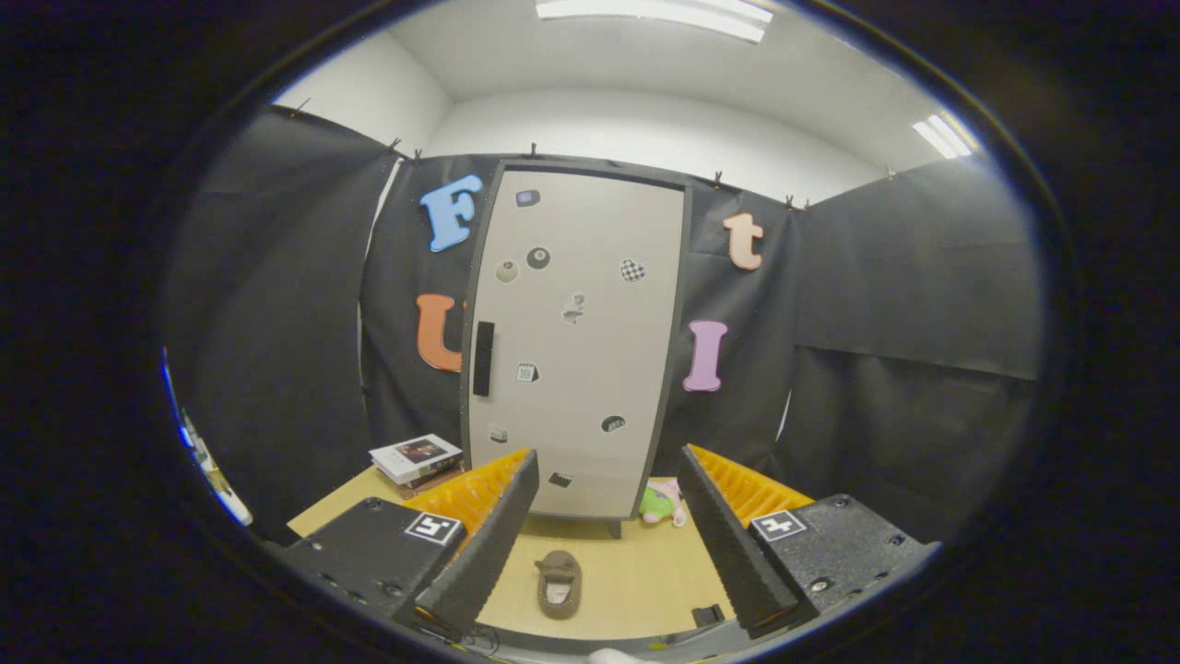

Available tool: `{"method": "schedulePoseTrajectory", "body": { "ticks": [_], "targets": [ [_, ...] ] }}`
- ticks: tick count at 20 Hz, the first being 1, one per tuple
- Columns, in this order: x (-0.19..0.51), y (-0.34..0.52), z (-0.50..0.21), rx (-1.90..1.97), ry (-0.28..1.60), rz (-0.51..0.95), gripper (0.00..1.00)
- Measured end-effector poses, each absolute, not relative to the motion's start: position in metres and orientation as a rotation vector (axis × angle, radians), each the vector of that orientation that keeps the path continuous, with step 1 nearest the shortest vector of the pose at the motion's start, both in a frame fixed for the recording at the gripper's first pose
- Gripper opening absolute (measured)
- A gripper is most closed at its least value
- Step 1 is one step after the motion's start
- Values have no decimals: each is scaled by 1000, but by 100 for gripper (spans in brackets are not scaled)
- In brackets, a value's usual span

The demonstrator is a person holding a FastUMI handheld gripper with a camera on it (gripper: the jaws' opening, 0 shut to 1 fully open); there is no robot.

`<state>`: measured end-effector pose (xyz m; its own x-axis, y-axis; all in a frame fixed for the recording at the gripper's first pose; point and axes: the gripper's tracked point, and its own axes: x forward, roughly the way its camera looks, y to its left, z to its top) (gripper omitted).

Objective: Open the shoe cabinet door, grab the shoes and put them into the shoe cabinet, then close the shoe cabinet door.

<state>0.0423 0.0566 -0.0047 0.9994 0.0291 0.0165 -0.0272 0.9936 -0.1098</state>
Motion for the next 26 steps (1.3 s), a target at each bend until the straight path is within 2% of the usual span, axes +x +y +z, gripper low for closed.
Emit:
{"method": "schedulePoseTrajectory", "body": {
  "ticks": [14, 26],
  "targets": [
    [210, 199, -2, -100, -27, 277, 99],
    [357, 262, -1, -60, 11, 332, 99]
  ]
}}
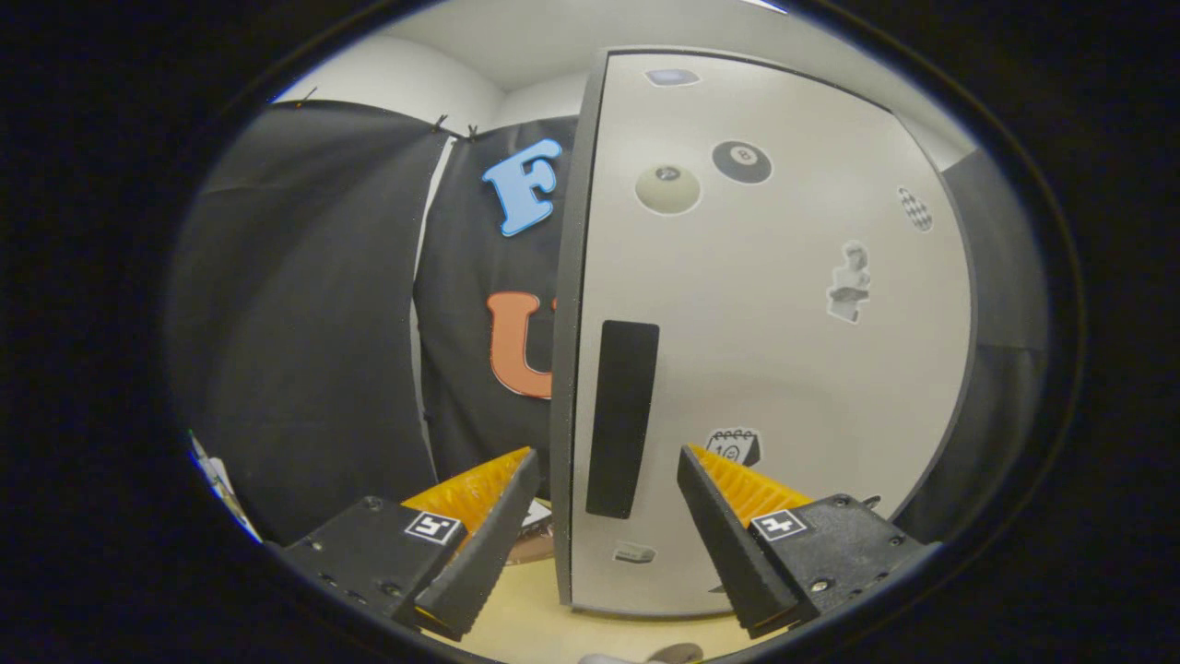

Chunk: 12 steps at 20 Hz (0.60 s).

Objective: Open the shoe cabinet door, grab the shoes and put them into the shoe cabinet, then close the shoe cabinet door.

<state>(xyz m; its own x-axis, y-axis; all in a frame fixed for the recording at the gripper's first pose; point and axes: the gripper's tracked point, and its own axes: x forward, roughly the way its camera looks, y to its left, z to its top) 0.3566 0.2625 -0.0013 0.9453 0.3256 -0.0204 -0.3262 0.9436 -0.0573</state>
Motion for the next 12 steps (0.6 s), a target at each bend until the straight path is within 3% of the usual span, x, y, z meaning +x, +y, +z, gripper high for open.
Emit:
{"method": "schedulePoseTrajectory", "body": {
  "ticks": [5, 10, 12],
  "targets": [
    [385, 262, 0, -55, 11, 294, 99],
    [387, 257, 2, -54, -2, 206, 75],
    [388, 262, -4, -55, 17, 202, 56]
  ]
}}
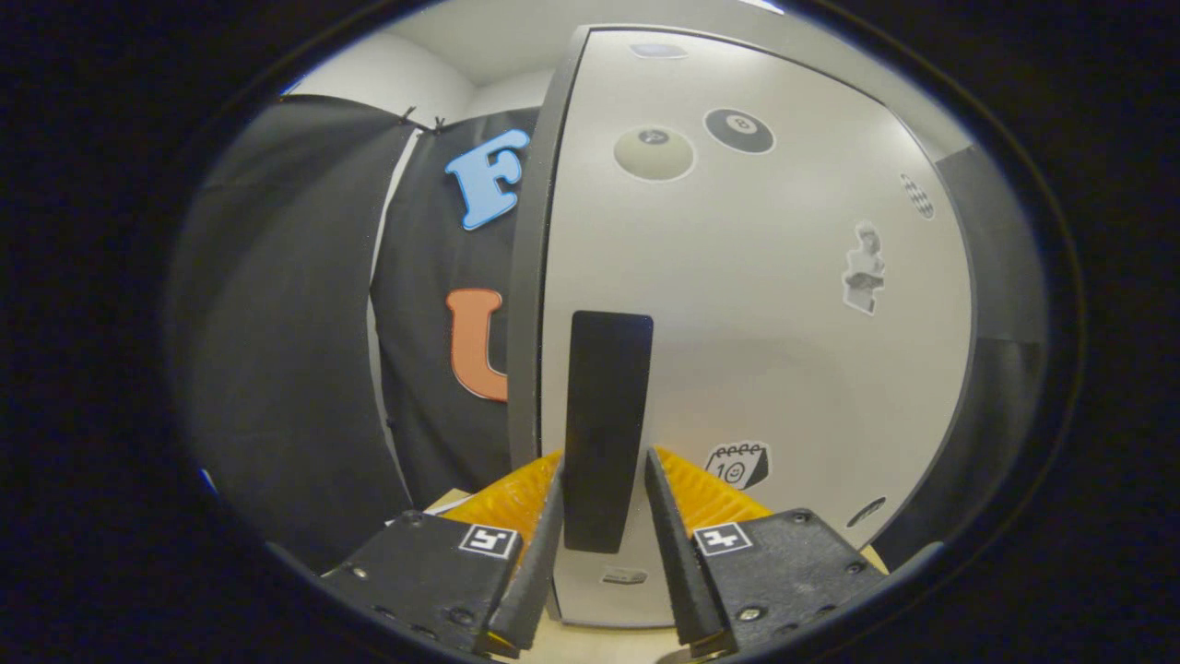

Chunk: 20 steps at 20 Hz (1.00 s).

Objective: Open the shoe cabinet door, grab the shoes and put them into the shoe cabinet, then close the shoe cabinet door.

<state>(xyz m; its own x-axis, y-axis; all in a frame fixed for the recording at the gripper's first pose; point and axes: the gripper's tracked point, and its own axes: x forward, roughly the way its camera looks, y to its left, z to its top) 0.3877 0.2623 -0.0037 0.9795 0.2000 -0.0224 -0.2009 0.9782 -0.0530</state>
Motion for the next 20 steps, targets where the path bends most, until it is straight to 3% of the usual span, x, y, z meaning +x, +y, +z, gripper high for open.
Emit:
{"method": "schedulePoseTrajectory", "body": {
  "ticks": [2, 5, 10, 20],
  "targets": [
    [387, 262, -5, -57, 33, 185, 43],
    [383, 261, -6, 9, 65, 209, 38],
    [363, 257, -8, -16, 79, 241, 34],
    [247, 204, -4, 21, 94, 286, 30]
  ]
}}
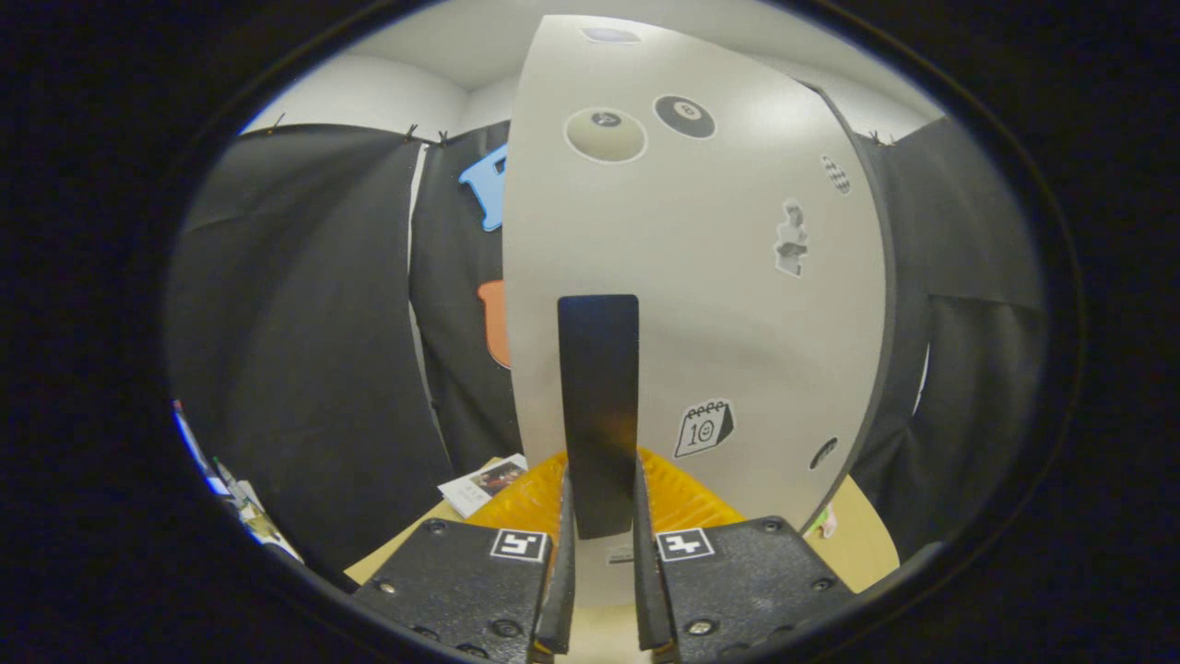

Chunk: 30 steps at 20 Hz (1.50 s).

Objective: Open the shoe cabinet door, grab the shoes and put them into the shoe cabinet, then close the shoe cabinet door.

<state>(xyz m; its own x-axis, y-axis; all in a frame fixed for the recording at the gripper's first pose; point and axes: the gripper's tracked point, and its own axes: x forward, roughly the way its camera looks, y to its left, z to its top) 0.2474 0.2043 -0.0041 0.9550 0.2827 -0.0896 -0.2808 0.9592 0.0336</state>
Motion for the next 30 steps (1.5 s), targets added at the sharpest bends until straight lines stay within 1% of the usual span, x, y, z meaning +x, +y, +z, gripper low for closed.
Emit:
{"method": "schedulePoseTrajectory", "body": {
  "ticks": [6, 9, 15, 21, 27, 30],
  "targets": [
    [174, 127, -18, 46, 106, 221, 27],
    [148, 86, -25, 55, 119, 218, 25],
    [132, 28, -31, 41, 114, 145, 21],
    [124, -10, -34, 67, 119, 183, 17],
    [122, -61, -35, 94, 116, 154, 12],
    [123, -97, -35, 103, 97, 102, 9]
  ]
}}
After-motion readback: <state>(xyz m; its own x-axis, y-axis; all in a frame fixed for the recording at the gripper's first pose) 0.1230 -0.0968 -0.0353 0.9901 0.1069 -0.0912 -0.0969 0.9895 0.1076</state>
